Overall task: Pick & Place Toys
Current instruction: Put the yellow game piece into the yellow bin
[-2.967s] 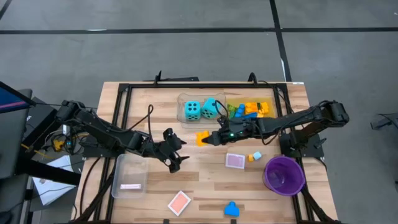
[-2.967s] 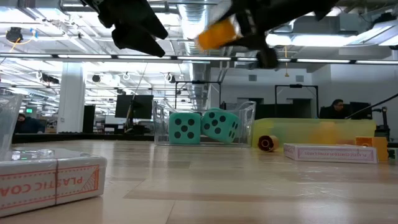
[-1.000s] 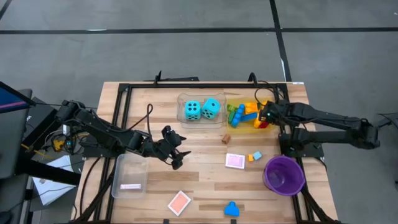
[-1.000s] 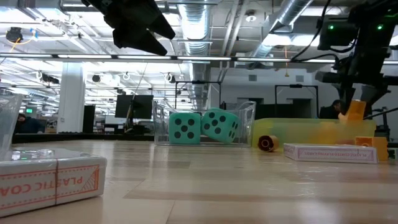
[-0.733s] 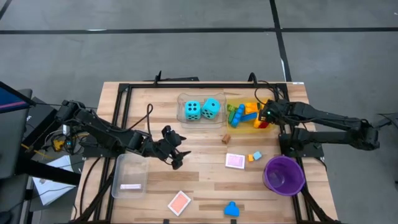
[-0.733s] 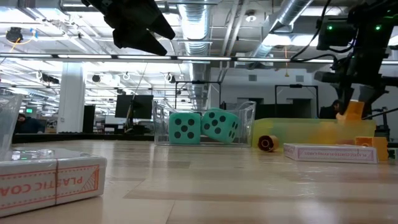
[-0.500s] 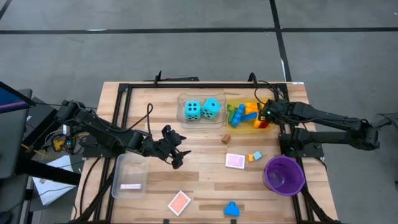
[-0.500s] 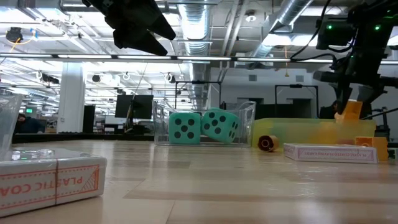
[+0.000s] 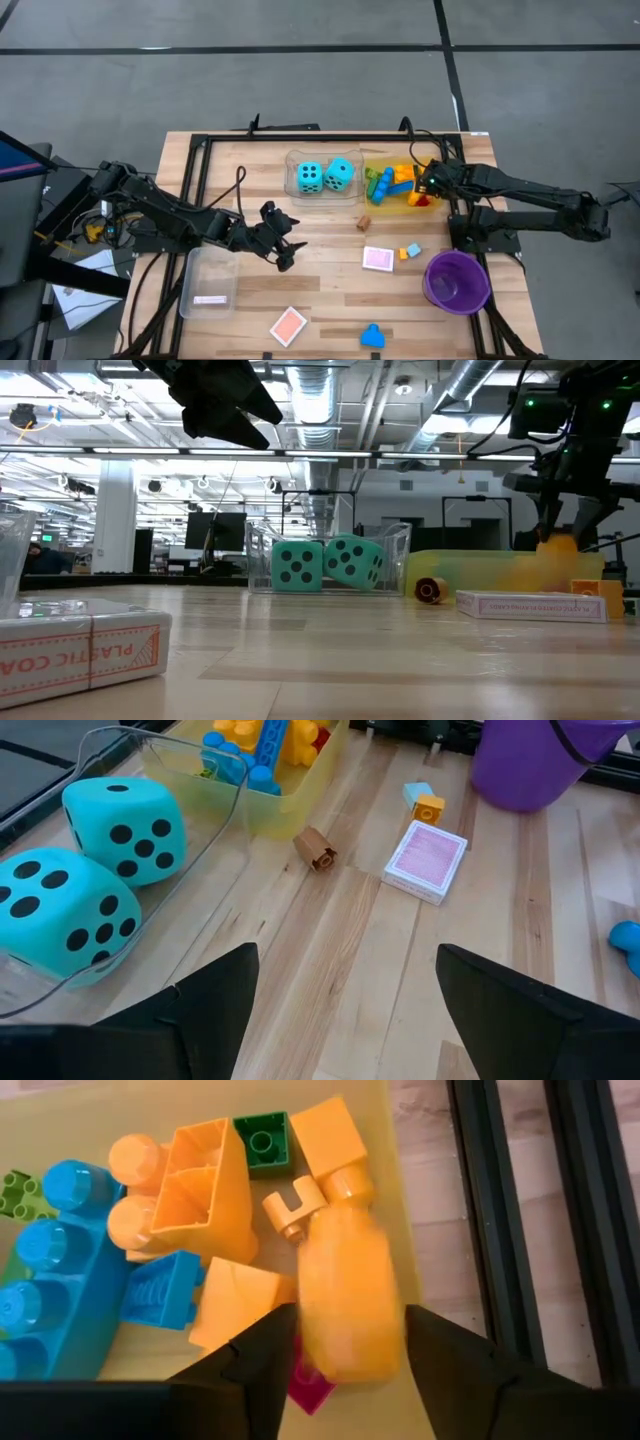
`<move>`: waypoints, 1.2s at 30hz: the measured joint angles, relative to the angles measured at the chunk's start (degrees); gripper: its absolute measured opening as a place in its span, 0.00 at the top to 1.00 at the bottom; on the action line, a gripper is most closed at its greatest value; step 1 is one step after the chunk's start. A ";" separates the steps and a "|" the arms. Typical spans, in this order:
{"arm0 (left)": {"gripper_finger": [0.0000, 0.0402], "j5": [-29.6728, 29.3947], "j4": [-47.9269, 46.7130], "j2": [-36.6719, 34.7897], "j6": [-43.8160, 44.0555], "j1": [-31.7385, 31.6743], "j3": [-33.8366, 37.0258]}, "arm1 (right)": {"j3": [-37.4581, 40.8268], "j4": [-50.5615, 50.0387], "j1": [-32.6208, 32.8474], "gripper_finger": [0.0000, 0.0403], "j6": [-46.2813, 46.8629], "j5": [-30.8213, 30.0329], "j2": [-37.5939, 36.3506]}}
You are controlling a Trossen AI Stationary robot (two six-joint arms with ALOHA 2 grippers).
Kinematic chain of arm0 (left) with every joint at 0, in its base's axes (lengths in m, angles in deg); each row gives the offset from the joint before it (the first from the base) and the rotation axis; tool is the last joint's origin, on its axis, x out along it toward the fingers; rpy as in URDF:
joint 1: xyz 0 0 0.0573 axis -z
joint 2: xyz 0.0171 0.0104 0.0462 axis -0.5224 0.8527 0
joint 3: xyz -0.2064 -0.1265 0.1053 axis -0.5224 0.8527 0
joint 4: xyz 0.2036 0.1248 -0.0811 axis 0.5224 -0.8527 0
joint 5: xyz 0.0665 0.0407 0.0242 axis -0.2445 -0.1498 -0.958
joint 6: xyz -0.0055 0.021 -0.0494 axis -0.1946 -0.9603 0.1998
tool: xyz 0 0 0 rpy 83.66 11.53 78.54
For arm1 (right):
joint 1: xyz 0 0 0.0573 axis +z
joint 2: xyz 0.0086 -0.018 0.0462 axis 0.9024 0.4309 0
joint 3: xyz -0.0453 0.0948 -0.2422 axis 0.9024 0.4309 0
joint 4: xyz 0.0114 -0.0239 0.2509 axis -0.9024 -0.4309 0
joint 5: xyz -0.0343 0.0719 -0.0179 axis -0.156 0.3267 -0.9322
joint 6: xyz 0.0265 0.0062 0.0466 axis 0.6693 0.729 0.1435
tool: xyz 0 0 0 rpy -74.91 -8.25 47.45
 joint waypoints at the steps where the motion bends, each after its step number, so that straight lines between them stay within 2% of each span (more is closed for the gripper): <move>1: 0.25 0.00 0.00 0.00 -0.02 0.00 0.00 | -0.01 0.00 0.00 0.54 0.00 -0.30 0.00; 11: 0.25 0.00 0.00 0.00 0.00 0.00 0.00 | -0.02 0.05 0.02 0.39 0.00 -1.57 0.00; 18: 0.25 0.00 0.00 0.00 0.00 0.00 0.00 | -0.02 3.94 2.07 0.38 0.10 -1.44 -1.59; 25: 0.25 0.00 0.41 0.01 0.00 0.00 -0.01 | -0.02 10.66 7.64 0.38 1.69 -1.37 -3.93; 36: 0.25 0.00 0.46 0.00 0.00 -0.26 0.00 | -0.04 27.56 17.54 0.38 -10.44 -1.45 -3.75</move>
